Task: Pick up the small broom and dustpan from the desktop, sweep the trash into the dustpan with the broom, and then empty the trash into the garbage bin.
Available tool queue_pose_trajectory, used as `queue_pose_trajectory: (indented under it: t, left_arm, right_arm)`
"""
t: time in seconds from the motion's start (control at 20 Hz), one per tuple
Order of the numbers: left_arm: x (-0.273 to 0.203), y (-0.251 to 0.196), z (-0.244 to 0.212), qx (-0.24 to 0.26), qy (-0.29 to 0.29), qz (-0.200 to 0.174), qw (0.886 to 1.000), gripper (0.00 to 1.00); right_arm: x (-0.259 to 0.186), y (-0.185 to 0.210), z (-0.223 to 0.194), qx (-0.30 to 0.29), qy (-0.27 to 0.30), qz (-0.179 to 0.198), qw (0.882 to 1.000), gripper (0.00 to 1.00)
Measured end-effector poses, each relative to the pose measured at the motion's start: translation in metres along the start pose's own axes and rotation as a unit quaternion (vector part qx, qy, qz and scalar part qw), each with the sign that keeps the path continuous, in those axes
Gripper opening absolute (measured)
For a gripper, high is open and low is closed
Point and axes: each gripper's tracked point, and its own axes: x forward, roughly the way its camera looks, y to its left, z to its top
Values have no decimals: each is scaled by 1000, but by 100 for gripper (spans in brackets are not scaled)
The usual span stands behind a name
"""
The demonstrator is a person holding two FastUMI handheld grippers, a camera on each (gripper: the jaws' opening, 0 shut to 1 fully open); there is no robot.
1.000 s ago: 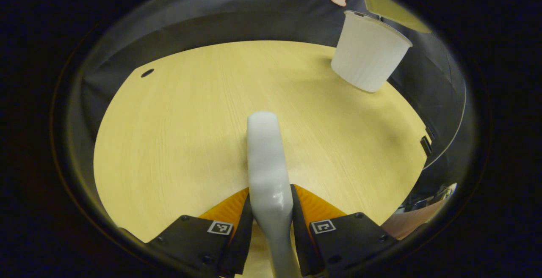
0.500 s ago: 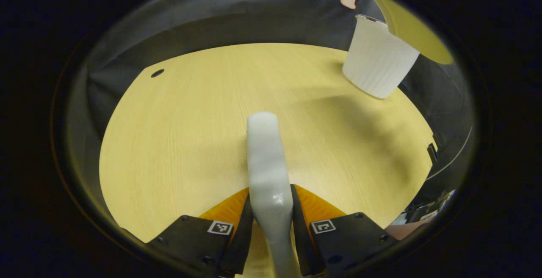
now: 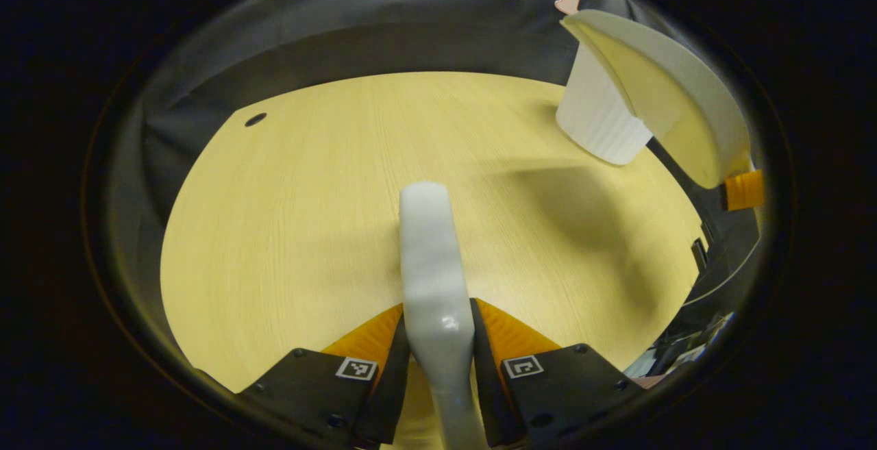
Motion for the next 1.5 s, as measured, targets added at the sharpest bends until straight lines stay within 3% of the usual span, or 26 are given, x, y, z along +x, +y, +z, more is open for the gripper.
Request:
queue_pose_trajectory:
  t: [0.15, 0.45, 0.5, 0.6, 1.2, 1.5]
  left_arm:
    - [4, 4, 12, -6, 6, 8, 1000, 54]
    - [16, 16, 52, -11, 17, 27, 999, 51]
    - [11, -1, 32, -10, 16, 30, 999, 53]
    - [11, 2, 53, -9, 17, 33, 999, 51]
    - [20, 10, 76, -40, 17, 65, 997, 53]
    - [26, 22, 128, -30, 6, 73, 997, 56]
  right_arm:
    - [13, -20, -7, -30, 6, -47, 998, 30]
    - [51, -41, -32, -68, 13, -103, 992, 30]
    - [56, -44, -35, -71, 18, -107, 992, 30]
    - [62, -46, -44, -72, 31, -109, 991, 30]
    - [77, -51, -57, -92, 71, -131, 985, 31]
    - [73, -46, -56, -93, 77, -112, 986, 35]
